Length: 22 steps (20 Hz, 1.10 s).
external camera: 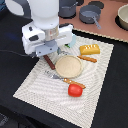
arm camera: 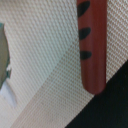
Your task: Interact with the objects in diverse but meaningful ways.
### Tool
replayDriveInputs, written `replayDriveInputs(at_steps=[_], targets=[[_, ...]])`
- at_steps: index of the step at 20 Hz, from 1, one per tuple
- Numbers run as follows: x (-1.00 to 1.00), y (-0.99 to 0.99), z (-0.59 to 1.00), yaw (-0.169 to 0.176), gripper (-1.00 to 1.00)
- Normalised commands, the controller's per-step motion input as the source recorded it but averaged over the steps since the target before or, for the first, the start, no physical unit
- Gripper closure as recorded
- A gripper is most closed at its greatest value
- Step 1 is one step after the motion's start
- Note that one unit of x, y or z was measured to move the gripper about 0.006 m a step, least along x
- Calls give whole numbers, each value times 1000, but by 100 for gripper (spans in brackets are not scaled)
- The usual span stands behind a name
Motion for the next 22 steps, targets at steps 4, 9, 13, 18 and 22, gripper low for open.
replayDriveInputs(at_steps=[4, 9, 13, 18, 22], targets=[[0, -77, -361, 0, 100], [0, -96, -327, 0, 100], [3, -93, -304, 0, 100], [-9, -61, 17, 0, 100], [-91, 216, 1000, 0, 100]])
